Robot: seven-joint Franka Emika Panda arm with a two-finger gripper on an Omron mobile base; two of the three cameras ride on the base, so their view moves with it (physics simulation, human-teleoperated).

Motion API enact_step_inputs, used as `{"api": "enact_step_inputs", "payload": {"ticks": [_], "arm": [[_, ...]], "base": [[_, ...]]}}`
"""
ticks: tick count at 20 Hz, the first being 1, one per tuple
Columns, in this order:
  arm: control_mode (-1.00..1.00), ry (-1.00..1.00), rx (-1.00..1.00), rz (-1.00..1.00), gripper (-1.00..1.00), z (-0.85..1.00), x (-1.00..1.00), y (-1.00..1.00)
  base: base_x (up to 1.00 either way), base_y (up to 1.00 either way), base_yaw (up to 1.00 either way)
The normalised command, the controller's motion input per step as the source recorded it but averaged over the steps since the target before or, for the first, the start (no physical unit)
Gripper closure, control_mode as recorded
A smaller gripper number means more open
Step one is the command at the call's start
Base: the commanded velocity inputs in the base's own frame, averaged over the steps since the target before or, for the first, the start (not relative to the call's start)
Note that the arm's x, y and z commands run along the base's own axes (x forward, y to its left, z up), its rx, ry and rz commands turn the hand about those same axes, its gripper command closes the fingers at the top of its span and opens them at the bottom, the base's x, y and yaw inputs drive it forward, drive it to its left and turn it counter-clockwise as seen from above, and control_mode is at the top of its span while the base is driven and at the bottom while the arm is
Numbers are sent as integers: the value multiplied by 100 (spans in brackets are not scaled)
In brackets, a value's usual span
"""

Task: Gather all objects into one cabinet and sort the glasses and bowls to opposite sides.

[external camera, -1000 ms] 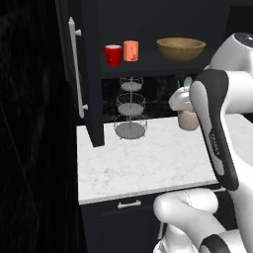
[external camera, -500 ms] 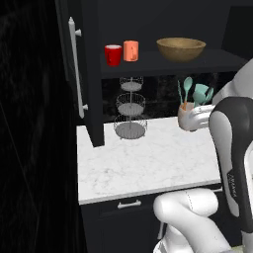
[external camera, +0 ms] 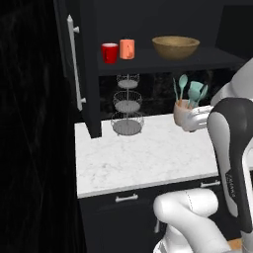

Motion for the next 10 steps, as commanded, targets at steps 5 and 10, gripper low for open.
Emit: {"api": "enact_step_inputs", "payload": {"ticks": [5, 10], "arm": [[100, 0, 0, 0, -100, 0, 0, 0], [100, 0, 0, 0, -100, 0, 0, 0]], "base": [[-89, -30, -45], [-70, -21, -70]]}}
